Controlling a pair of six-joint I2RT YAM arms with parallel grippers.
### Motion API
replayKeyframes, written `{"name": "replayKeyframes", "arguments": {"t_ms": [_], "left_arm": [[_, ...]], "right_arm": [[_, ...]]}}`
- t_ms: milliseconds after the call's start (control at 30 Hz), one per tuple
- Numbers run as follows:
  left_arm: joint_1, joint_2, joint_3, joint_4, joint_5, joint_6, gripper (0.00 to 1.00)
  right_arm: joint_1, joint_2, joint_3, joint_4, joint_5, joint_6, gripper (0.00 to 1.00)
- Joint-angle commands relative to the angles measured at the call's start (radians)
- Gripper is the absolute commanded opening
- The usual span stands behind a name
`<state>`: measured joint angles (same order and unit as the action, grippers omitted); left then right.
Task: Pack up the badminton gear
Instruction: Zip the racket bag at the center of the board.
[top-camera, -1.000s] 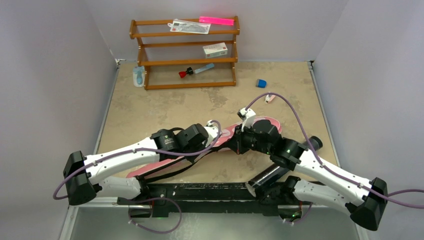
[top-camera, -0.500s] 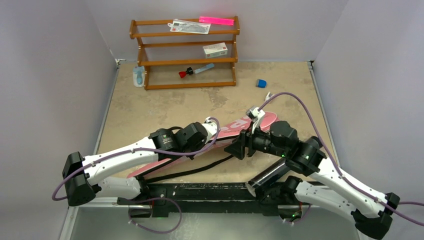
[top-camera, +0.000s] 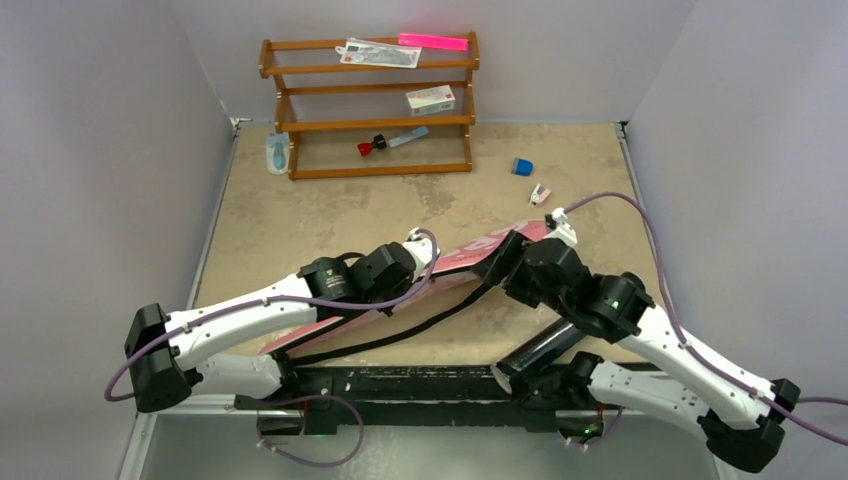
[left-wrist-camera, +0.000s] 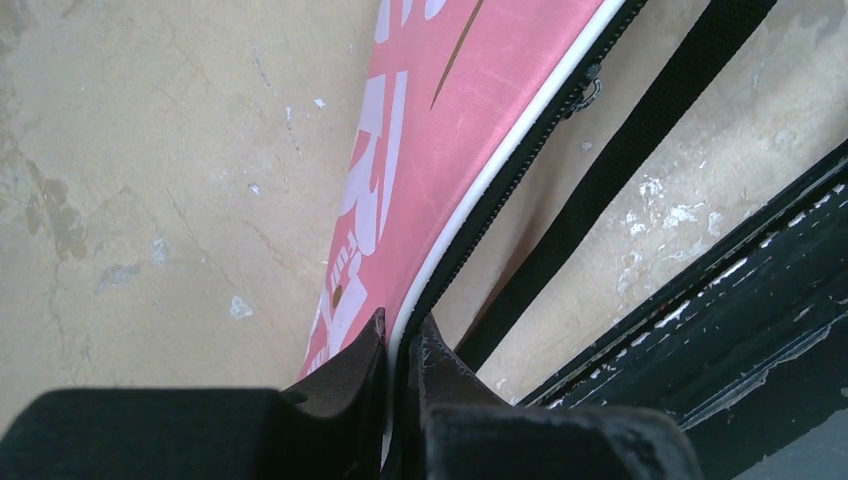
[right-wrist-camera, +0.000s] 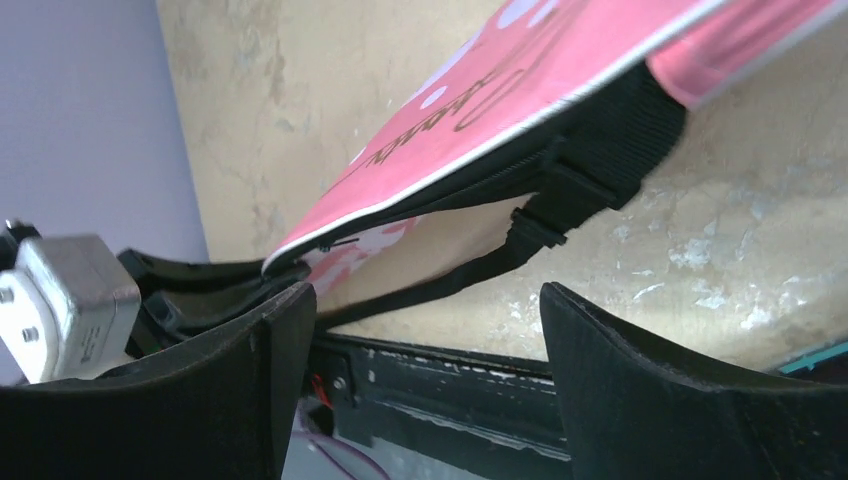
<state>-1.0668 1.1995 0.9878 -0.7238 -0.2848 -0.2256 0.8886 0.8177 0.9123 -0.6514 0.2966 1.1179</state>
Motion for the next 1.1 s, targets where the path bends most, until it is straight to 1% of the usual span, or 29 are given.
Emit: {"name": "replayKeyframes", "arguments": {"t_ms": [0, 67, 133, 333, 400, 500, 600, 733, 833, 867, 900, 933, 1000, 1033, 1067], "left_arm": [[0.004, -0.009, 0.009, 0.126, 0.003, -0.02, 0.0], [0.003, -0.006, 0.01, 0.13, 0.041, 0.002, 0.0], [0.002, -0.007, 0.007, 0.133, 0.066, 0.011, 0.0], [0.002, -0.008, 0.002, 0.129, 0.072, 0.017, 0.0], [0.001, -0.014, 0.0, 0.13, 0.071, 0.019, 0.0], [0.001, -0.027, -0.004, 0.133, 0.069, 0.02, 0.0], [0.001, -0.043, -0.006, 0.133, 0.072, 0.022, 0.0], [0.001, -0.068, -0.008, 0.132, 0.064, 0.02, 0.0], [0.001, -0.092, -0.01, 0.134, 0.071, 0.019, 0.0], [0.001, -0.101, -0.013, 0.137, 0.071, 0.02, 0.0], [0.001, -0.112, -0.015, 0.139, 0.071, 0.02, 0.0], [0.001, -0.117, -0.017, 0.141, 0.07, 0.019, 0.0], [0.001, -0.127, -0.018, 0.145, 0.061, 0.012, 0.0], [0.001, -0.129, -0.015, 0.145, 0.053, 0.004, 0.01], [0.001, -0.131, -0.009, 0.145, 0.039, -0.009, 0.08]], "right_arm": [[-0.004, -0.053, -0.06, -0.04, 0.148, 0.256, 0.81], [-0.004, -0.046, -0.078, -0.011, 0.142, 0.284, 0.78], [-0.004, -0.024, -0.076, -0.005, 0.15, 0.315, 0.78], [-0.004, 0.011, -0.073, 0.06, 0.126, 0.386, 0.77], [-0.004, 0.006, -0.084, 0.075, 0.128, 0.425, 0.73], [-0.004, 0.008, -0.096, 0.056, 0.171, 0.482, 0.64], [-0.004, 0.017, -0.097, 0.045, 0.189, 0.508, 0.59], [-0.004, 0.041, -0.1, 0.036, 0.21, 0.526, 0.57], [-0.004, 0.068, -0.1, 0.01, 0.23, 0.542, 0.59], [-0.004, 0.076, -0.099, 0.005, 0.236, 0.549, 0.56], [-0.004, 0.082, -0.098, 0.001, 0.24, 0.556, 0.49], [-0.004, 0.086, -0.1, 0.002, 0.244, 0.562, 0.39], [-0.004, 0.088, -0.097, 0.005, 0.244, 0.57, 0.16], [-0.004, 0.087, -0.093, 0.003, 0.246, 0.577, 0.08], [-0.004, 0.085, -0.085, -0.001, 0.253, 0.581, 0.0]]}}
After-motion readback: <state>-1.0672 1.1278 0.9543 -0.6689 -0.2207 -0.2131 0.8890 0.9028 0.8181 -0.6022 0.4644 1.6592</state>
